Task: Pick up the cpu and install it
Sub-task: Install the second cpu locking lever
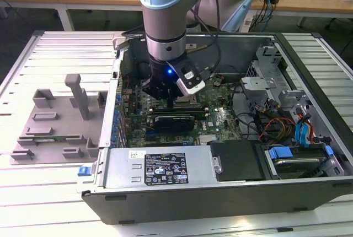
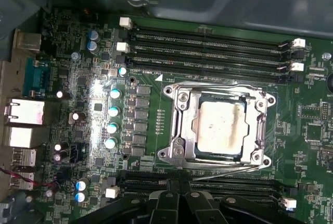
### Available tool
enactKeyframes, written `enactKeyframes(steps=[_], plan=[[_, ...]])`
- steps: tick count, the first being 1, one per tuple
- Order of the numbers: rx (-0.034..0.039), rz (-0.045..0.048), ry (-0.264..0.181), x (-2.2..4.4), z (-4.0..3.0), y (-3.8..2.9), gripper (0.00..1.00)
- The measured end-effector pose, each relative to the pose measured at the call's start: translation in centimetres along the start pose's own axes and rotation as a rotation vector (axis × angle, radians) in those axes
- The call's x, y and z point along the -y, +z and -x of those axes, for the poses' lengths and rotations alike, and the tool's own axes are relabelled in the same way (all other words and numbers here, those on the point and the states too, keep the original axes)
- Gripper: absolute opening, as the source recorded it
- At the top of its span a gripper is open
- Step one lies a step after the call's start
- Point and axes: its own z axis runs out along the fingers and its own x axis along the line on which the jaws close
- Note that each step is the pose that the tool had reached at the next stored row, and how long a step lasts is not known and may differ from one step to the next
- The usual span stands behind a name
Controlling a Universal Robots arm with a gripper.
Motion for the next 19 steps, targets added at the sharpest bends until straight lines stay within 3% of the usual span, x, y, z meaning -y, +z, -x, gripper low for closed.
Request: enactKeyframes(steps=[6, 8, 13, 16, 19], plan=[[0.0002, 0.0028, 0.0, 0.02, -0.04, 0.07, 0.11], [0.0013, 0.0077, 0.001, -0.01, -0.41, 0.24, 0.11], [0.0042, 0.0411, 0.003, -0.01, -0.66, 0.78, 0.11], [0.0052, 0.0521, 0.004, 0.0, -0.69, 0.95, 0.11], [0.0069, 0.0707, 0.005, 0.0, -0.81, 1.06, 0.11]])
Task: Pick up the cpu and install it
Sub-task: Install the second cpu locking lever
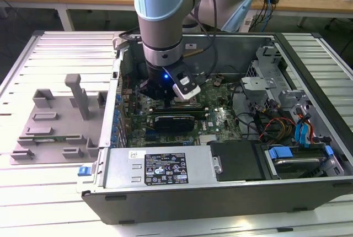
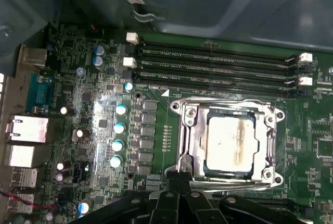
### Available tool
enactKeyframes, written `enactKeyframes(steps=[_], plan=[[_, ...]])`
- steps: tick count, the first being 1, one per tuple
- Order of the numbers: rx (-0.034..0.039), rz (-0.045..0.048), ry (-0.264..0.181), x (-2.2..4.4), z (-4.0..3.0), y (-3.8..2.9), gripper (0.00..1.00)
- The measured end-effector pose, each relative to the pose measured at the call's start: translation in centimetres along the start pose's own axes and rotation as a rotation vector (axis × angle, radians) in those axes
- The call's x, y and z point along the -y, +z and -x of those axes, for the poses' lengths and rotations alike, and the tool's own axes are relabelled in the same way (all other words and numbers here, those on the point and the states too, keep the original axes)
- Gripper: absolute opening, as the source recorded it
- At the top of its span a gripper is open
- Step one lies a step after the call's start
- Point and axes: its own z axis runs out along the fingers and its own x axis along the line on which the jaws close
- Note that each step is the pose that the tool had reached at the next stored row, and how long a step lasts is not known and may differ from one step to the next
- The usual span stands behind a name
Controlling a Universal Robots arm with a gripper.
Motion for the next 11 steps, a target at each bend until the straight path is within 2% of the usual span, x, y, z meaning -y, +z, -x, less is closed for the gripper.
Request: enactKeyframes(steps=[3, 6, 7, 8, 10, 11], plan=[[0.0016, 0.0119, 0.001, 0.03, -0.23, 0.33, 0.11], [0.0016, 0.012, 0.001, 0.03, -0.24, 0.32, 0.11], [0.0015, 0.0119, 0.001, -0.02, -0.2, -0.21, 0.11], [0.0016, 0.0121, 0.001, -0.13, -0.12, -1.06, 0.11], [0.0015, 0.0119, 0.001, -0.5, 0.16, -4.39, 0.11], [0.0016, 0.012, 0.001, -0.55, 0.22, -4.79, 0.11]])
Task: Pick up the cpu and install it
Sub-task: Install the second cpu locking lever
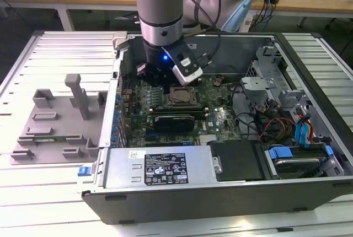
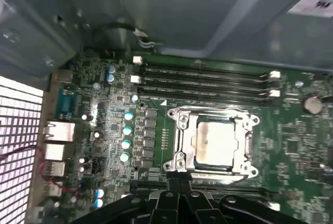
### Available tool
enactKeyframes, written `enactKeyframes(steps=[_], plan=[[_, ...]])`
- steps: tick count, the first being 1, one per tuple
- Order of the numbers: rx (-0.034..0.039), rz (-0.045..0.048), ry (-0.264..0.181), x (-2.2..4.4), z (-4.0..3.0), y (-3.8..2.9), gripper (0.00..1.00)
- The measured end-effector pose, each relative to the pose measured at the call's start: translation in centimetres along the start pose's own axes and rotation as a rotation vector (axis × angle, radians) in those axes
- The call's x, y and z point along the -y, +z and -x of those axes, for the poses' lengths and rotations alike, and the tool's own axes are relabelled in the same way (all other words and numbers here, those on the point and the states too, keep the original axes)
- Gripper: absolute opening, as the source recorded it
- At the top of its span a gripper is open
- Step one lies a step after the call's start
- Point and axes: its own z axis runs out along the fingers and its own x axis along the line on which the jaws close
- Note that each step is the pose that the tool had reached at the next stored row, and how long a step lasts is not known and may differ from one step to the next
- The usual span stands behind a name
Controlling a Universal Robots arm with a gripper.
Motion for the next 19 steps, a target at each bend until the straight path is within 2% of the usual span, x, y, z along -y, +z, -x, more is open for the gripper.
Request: enactKeyframes(steps=[3, 4, 7, 11, 13, 15, 17, 19], plan=[[-0.0008, -0.0007, 0.002, 0.14, 1.67, 0.12, 0.11], [0.0, -0.0021, 0.011, 0.19, 2.04, 0.22, 0.11], [0.0038, -0.0056, 0.042, 0.29, 2.03, 0.3, 0.11], [0.0049, -0.0067, 0.051, 1.25, 1.95, 0.34, 0.11], [0.0058, -0.0074, 0.059, 1.7, 1.84, 1.1, 0.11], [0.0062, -0.0075, 0.061, 1.82, 1.63, 1.9, 0.11], [0.0063, -0.0077, 0.062, 1.89, 0.87, 2.79, 0.11], [0.0064, -0.0071, 0.063, 1.92, 0.64, 3.19, 0.11]])
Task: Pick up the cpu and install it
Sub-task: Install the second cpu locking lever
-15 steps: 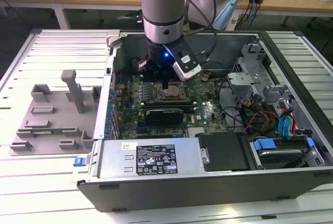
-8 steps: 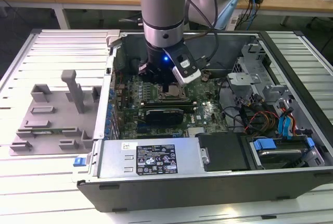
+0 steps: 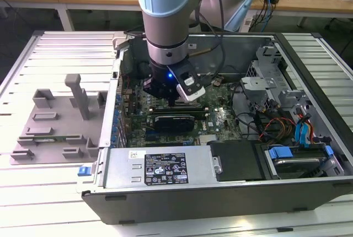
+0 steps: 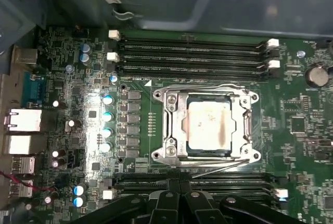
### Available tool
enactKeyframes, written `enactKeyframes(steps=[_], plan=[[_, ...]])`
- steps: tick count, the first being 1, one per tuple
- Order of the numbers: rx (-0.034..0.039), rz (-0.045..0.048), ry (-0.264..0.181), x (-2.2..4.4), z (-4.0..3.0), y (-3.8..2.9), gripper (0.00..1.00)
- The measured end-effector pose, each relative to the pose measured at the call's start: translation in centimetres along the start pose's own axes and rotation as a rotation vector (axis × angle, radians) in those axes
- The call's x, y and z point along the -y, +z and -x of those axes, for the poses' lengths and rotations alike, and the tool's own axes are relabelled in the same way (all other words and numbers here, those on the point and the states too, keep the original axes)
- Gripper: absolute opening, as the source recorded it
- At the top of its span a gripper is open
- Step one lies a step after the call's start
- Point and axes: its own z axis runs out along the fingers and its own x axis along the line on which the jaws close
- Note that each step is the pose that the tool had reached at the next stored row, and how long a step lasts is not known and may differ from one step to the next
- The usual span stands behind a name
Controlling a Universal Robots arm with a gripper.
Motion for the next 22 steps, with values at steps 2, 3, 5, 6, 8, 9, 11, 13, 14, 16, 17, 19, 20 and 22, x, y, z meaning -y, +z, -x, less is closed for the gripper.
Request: enactKeyframes(steps=[2, 3, 5, 6, 8, 9, 11, 13, 14, 16, 17, 19, 20, 22], plan=[[0.0, 0.0041, 0.0, 0.04, -0.29, 0.31, 0.11], [0.0001, 0.0075, 0.001, 0.05, -0.42, 0.38, 0.11], [0.0004, 0.0145, 0.001, 0.06, -0.7, 0.58, 0.11], [0.0003, 0.0152, 0.001, 0.09, -0.73, 0.75, 0.11], [0.0008, 0.0296, 0.003, 0.12, -0.78, 1.04, 0.11], [0.0009, 0.0347, 0.004, 0.13, -0.82, 1.09, 0.11], [0.001, 0.0451, 0.004, 0.16, -0.92, 1.22, 0.11], [0.0012, 0.0547, 0.005, 0.21, -1.07, 1.37, 0.11], [0.0013, 0.0597, 0.006, 0.24, -1.12, 1.4, 0.11], [0.0015, 0.0619, 0.007, 0.38, -1.14, 1.43, 0.11], [0.0018, 0.0651, 0.007, 0.45, -1.15, 1.54, 0.11], [0.0019, 0.0785, 0.008, 0.51, -1.27, 1.74, 0.11], [0.002, 0.0866, 0.009, 0.52, -1.37, 1.82, 0.11], [0.0024, 0.0976, 0.01, 0.52, -1.55, 1.92, 0.11]])
